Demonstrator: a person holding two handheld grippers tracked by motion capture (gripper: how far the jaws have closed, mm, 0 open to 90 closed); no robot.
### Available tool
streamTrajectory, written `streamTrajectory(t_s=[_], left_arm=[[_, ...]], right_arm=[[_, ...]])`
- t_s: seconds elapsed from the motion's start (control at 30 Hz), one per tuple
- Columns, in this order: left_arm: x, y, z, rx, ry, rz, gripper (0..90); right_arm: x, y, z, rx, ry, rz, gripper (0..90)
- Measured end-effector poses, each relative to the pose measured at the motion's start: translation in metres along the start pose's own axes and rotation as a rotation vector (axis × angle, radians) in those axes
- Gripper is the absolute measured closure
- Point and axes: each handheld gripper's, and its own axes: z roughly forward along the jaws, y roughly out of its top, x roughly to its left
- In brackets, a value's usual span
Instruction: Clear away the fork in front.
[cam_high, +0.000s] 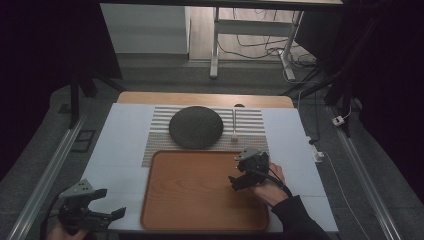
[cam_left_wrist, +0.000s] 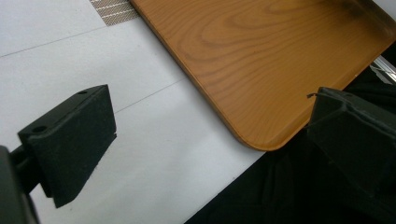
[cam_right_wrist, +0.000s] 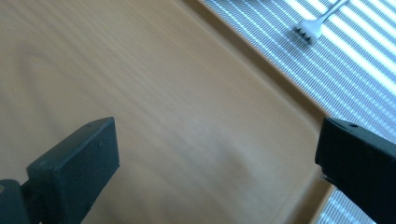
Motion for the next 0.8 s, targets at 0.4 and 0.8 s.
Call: streamTrajectory(t_s=[0.4,0.8], left_arm=[[0.0,0.0,0.001,0.004,-0.002,-0.002,1.0],[0.0,0.0,0.001,0.008,-0.008,-0.005,1.0]], right_arm=[[-0.01,0.018,0.02,0.033,-0.12,-0.119,0.0],[-0.027,0.038,0.035,0.063,-0.202,-0.193,0.0]])
